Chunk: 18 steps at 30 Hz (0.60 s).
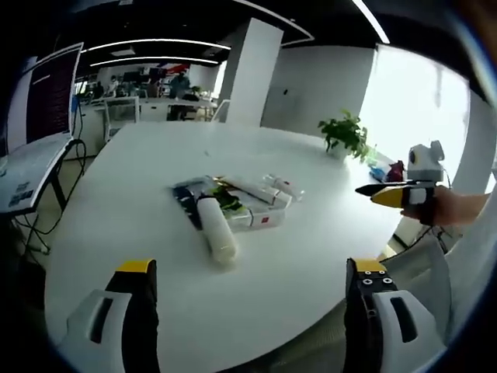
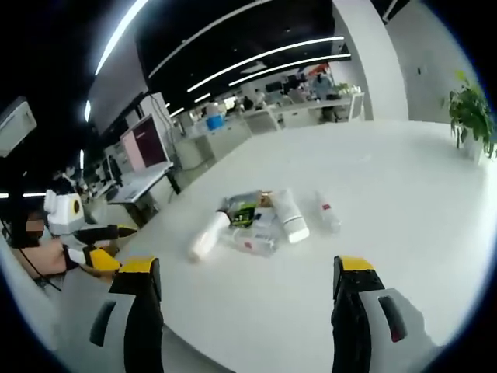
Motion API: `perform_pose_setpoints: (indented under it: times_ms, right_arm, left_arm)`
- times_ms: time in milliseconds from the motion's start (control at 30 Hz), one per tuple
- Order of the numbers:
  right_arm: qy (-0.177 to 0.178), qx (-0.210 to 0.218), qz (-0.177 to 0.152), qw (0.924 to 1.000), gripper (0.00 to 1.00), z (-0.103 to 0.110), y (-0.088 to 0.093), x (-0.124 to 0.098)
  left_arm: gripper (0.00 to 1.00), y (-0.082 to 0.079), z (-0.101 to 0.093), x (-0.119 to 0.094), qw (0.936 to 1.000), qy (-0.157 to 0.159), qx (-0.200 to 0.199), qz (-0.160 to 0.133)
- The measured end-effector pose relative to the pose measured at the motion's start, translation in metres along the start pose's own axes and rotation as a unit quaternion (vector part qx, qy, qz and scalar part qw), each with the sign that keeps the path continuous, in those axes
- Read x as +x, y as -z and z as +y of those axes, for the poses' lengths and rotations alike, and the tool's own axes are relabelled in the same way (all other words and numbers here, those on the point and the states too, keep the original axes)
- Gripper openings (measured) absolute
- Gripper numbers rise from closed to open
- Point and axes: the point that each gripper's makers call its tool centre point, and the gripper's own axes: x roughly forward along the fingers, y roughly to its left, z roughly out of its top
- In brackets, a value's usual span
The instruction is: Arrange the skincare products in the storage area until every visible bottle or jar stands upright without overlapping.
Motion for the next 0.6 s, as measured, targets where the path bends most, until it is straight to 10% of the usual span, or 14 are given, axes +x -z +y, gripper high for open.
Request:
perform_pose_setpoints:
  times_ms: [600]
  right_arm:
    - [-0.026,-0.024,0.032,0.9988,0.92,0.019,-0.016,0.052]
  left_arm:
    - [0.91,-0.009,0.009,-0.003,0.9996,0.002,0.016,-0.022]
